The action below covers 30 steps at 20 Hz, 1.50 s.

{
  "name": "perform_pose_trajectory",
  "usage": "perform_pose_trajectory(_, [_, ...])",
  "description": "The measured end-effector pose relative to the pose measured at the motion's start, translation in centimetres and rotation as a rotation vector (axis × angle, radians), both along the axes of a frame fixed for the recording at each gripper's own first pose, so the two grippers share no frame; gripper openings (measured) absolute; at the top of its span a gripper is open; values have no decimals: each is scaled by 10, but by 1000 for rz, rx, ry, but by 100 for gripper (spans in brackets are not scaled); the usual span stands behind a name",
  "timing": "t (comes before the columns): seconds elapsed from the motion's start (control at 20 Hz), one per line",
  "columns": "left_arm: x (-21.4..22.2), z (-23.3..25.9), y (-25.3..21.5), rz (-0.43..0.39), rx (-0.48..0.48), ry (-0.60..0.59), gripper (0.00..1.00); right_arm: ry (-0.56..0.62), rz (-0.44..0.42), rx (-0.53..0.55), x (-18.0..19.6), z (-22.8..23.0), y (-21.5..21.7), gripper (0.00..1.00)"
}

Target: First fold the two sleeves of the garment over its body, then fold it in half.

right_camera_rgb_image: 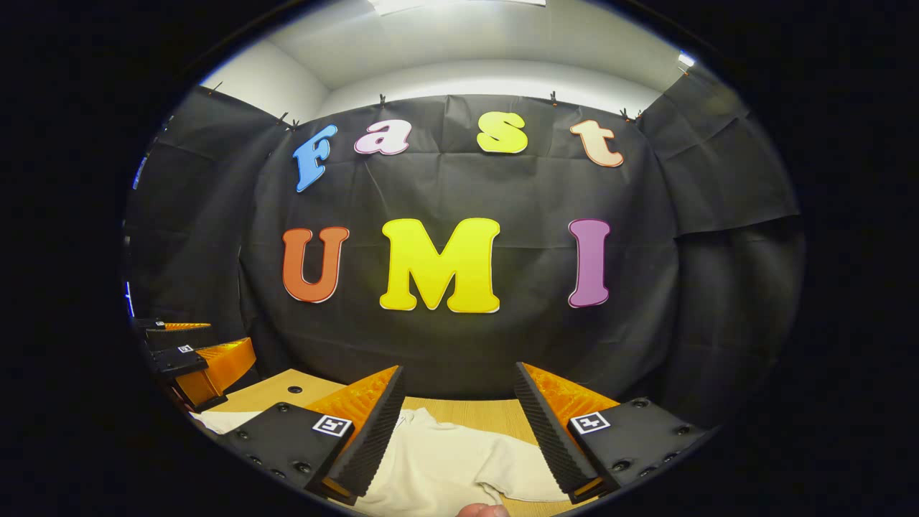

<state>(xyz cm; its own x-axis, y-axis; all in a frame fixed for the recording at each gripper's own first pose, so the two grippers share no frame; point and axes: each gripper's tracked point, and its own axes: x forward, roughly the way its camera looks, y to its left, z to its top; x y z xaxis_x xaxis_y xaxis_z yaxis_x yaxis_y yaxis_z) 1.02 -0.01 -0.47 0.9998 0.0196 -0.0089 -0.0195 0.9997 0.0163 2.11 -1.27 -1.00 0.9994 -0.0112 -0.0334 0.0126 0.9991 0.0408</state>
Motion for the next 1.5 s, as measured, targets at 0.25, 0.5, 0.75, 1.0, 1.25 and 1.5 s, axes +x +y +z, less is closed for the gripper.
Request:
perform_pose_trajectory(0.25, [2,-9,-13,-32,10,20,99,11,-6,-16,2,-4,-22,94])
perform_pose_trajectory(0.5, [2,-24,-42,-97,14,44,99,42,-13,-73,-5,-18,-76,94])
perform_pose_trajectory(0.75, [-2,-41,-71,-136,17,92,99,128,-70,-78,-23,-44,-142,94])
perform_pose_trajectory(1.0, [-1,-50,-105,-195,25,107,99,292,-145,-100,-50,-101,-217,94])
perform_pose_trajectory(1.25, [-1,-67,-134,-237,47,154,99,445,-178,-107,-85,-162,-283,94])
perform_pose_trajectory(1.5, [1,-76,-148,-245,70,175,99,674,-98,-50,-113,-251,-319,94])
